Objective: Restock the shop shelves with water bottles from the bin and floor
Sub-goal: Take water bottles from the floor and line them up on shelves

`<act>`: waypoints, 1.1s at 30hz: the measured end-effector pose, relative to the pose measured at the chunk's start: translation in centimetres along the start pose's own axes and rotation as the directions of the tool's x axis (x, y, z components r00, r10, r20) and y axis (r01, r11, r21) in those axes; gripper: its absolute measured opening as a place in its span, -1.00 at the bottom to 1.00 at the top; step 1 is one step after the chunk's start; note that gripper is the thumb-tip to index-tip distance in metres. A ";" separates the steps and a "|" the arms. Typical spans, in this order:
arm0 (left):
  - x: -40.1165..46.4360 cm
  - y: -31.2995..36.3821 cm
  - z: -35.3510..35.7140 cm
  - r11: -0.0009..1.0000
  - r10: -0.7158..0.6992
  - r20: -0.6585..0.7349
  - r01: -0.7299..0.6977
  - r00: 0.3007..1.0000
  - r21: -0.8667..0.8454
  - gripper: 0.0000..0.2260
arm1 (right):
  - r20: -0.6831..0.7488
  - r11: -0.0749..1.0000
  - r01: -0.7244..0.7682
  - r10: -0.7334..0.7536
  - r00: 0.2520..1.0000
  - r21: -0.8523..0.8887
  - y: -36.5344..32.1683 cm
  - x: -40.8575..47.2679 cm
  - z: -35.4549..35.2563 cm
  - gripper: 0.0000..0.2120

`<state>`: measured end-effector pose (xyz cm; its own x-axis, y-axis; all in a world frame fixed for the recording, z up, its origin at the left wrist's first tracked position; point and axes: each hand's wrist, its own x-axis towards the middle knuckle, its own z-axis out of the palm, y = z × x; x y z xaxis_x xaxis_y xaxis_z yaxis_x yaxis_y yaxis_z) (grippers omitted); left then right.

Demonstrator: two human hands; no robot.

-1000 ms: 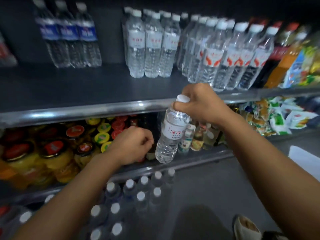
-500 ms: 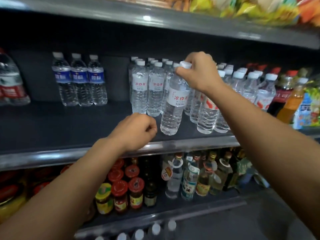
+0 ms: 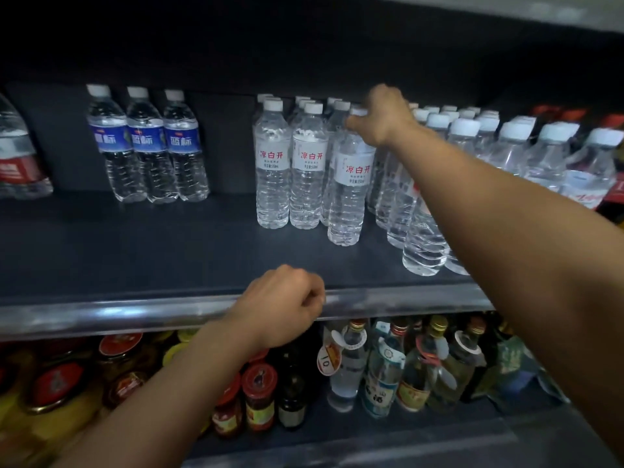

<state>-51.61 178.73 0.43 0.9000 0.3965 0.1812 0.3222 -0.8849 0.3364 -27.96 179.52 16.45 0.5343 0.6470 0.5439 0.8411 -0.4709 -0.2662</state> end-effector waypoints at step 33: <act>-13.8 -1.5 9.2 0.987 0.050 0.276 -0.005 0.960 -0.163 -0.70 | 0.236 0.969 -0.069 0.011 0.972 0.238 -4.3 -35.1 7.0 -0.82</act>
<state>-61.81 172.33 -11.12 0.9611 0.2685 -0.0646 0.2656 -0.8352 0.4816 -49.73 163.01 -7.13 0.5485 0.7648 0.3380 0.7979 -0.3578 -0.4850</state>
